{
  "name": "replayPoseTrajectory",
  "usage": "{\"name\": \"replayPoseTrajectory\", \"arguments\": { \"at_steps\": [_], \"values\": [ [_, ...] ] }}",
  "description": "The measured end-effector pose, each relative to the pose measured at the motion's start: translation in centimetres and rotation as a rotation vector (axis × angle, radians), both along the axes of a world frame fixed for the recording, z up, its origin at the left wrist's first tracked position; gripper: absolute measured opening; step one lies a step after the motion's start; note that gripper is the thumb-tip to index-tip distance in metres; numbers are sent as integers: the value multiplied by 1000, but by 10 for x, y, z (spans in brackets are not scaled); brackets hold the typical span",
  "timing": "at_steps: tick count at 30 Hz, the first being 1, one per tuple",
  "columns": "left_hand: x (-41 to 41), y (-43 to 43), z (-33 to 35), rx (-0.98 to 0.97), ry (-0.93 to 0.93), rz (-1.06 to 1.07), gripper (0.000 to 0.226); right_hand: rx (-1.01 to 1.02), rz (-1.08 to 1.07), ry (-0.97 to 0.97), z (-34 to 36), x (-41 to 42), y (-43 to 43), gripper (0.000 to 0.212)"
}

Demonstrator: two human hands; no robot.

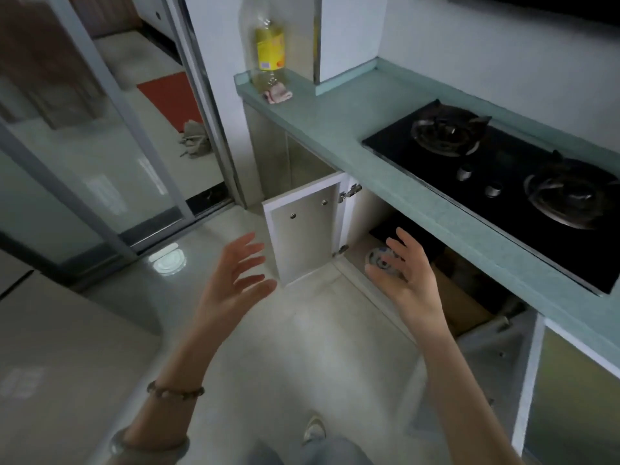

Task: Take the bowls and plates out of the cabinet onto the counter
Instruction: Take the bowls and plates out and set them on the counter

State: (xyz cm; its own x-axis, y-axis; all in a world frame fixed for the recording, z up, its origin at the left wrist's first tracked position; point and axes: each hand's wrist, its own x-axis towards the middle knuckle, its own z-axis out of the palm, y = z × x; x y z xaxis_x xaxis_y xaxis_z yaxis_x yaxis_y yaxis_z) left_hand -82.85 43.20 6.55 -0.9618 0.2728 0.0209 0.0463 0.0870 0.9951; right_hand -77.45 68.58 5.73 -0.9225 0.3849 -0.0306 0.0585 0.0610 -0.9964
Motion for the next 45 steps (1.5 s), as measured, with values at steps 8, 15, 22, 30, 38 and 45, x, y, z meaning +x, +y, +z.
{"name": "replayPoseTrajectory", "arguments": {
  "at_steps": [8,15,22,30,38,45],
  "values": [
    [-88,35,-21,27,-65,-184,66,24,-288,-51,-11,-14,16,73],
    [-170,38,-41,-19,-88,-462,70,17,-561,-85,-21,-39,-13,74],
    [-236,48,-54,-115,-96,-735,75,10,-744,-90,-28,-76,-52,72],
    [-257,88,-74,-121,-155,-793,70,-20,-858,-137,-45,-90,-43,71],
    [-261,128,-104,-128,-200,-717,68,-72,-830,-171,-86,-96,-7,71],
    [-267,154,-144,-171,-273,-681,65,-105,-811,-219,-124,-109,26,65]
  ]
}}
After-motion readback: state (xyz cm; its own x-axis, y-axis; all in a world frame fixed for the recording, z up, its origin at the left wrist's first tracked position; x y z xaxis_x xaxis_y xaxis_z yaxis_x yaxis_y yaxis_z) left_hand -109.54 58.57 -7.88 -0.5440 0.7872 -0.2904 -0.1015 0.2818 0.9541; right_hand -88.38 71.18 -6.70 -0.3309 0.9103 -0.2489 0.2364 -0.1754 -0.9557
